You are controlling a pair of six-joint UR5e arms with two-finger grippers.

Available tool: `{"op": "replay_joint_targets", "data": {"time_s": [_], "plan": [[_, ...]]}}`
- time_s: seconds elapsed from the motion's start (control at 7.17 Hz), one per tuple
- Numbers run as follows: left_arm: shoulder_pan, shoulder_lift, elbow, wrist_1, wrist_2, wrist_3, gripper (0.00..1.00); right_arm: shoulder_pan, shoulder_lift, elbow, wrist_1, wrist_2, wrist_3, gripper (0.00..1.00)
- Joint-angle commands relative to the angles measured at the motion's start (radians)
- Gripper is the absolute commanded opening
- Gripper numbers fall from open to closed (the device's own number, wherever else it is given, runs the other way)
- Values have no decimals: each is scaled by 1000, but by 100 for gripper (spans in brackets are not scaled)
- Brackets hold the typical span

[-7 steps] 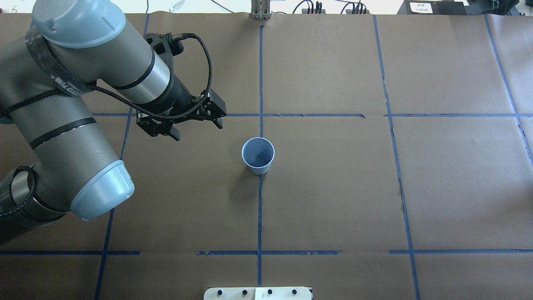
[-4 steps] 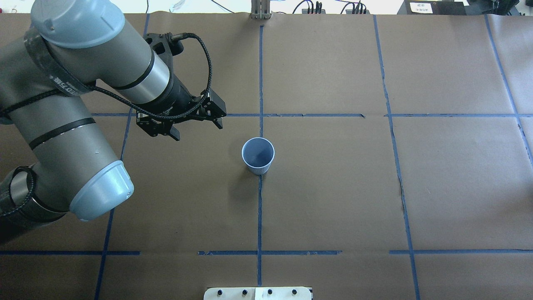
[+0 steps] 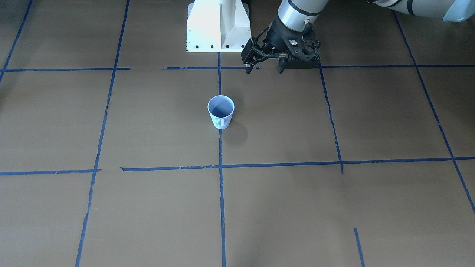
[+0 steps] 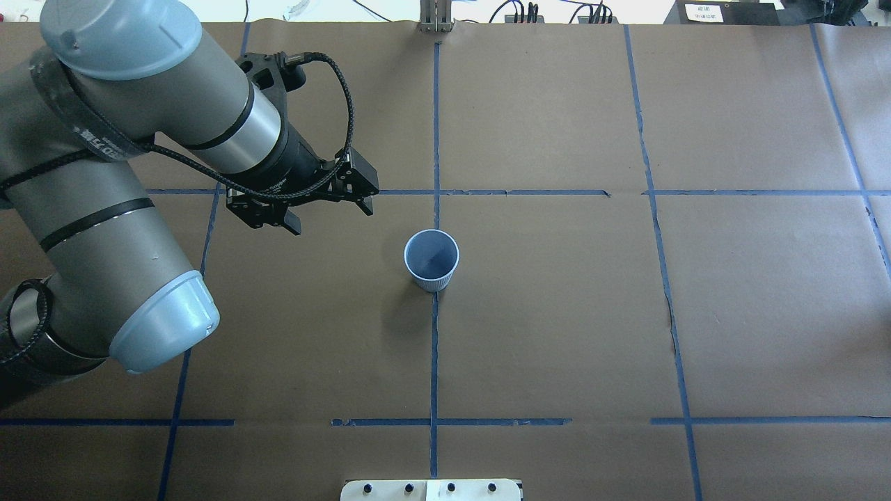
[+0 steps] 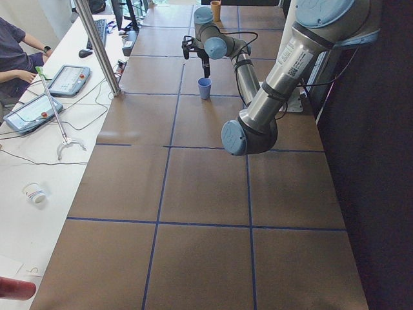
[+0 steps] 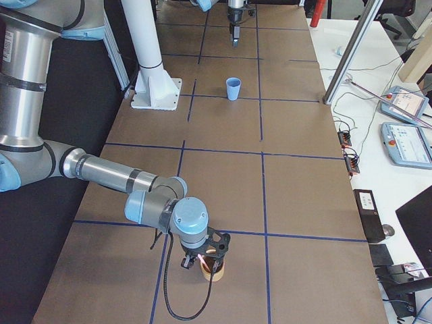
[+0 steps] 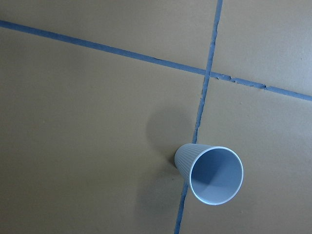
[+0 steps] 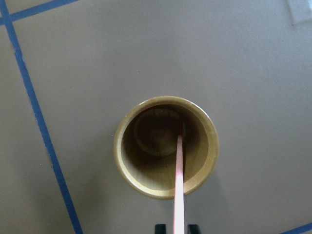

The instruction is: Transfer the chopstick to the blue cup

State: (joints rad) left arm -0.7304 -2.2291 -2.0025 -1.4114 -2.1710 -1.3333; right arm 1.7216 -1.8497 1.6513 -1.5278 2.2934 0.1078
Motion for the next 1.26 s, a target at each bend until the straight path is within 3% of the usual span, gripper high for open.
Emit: {"op": "replay_joint_targets", "data": {"time_s": [0.0,0.14,0.28,0.42,0.56,0.7,1.12], "plan": [[-1,0,-9,0,-1,-1,100,4,4,27,-8,-2,12,0],[-1,-1,-10,-1,0,-1,100,15,-3,41,-17,-3,10,0],[-1,-1,-19,-1,0,-1,100,25,-2,76,-111,-6,10,0],[-1,-1,-31,0,0,-6,100,30,-12,175,-253,-20,0,0],[-1,-1,-42,0,0,-7,100,39,-13,283,-405,-90,-26,0],[-1,0,-44,0,-1,-7,100,94,9,333,-501,-151,-84,0],[-1,6,-44,0,-1,-6,100,212,183,364,-595,-244,-135,0]]}}
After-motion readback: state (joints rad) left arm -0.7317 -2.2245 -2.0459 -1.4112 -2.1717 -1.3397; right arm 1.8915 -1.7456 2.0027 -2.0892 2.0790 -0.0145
